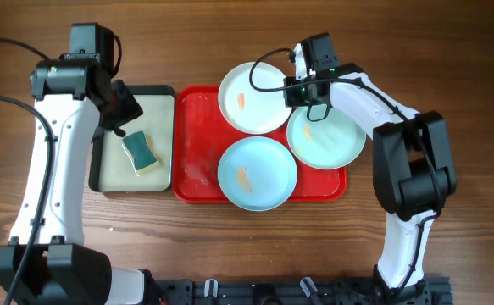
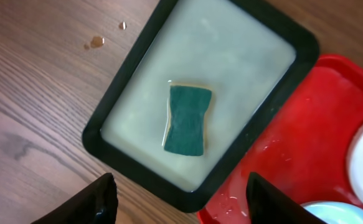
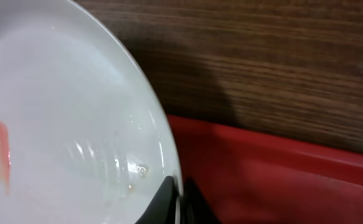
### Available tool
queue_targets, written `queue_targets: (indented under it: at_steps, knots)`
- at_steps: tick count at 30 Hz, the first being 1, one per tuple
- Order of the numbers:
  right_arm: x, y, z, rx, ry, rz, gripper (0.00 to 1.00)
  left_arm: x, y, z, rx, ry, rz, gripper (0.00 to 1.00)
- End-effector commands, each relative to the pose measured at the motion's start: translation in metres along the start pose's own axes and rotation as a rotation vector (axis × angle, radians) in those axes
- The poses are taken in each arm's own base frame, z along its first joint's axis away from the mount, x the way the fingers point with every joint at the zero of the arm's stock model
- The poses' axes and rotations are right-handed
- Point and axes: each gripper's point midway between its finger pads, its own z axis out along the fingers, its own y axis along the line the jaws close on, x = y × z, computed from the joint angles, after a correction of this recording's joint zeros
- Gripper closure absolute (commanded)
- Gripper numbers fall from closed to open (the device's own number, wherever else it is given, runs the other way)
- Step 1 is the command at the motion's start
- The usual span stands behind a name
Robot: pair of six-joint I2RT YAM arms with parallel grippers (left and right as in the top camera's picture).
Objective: Clean dirty plates on tray and stack at the side
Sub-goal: 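Lower left gripper into the black tray and grasp the green sponge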
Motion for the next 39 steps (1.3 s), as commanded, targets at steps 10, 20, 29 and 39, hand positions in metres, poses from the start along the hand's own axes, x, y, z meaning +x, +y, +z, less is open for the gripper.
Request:
queue_targets:
  at_steps: [10, 20, 29, 39]
  knots:
    - [0.001, 0.0, 0.001, 0.01, 0.004, 0.001, 0.83, 0.033, 0.024, 0.048, -0.029, 0.161, -0.059, 0.31]
    - [0.002, 0.0, 0.001, 0.011, 0.01, 0.003, 0.84, 0.071, 0.007, 0.111, 0.077, 0.219, -0.029, 0.43]
    - [0.002, 0.0, 0.001, 0.011, 0.01, 0.002, 0.84, 0.064, 0.001, 0.133, 0.112, 0.139, -0.015, 0.58]
    - [0.002, 0.001, 0.001, 0.011, 0.01, 0.001, 0.84, 0.053, -0.006, 0.14, 0.146, 0.072, 0.034, 0.61]
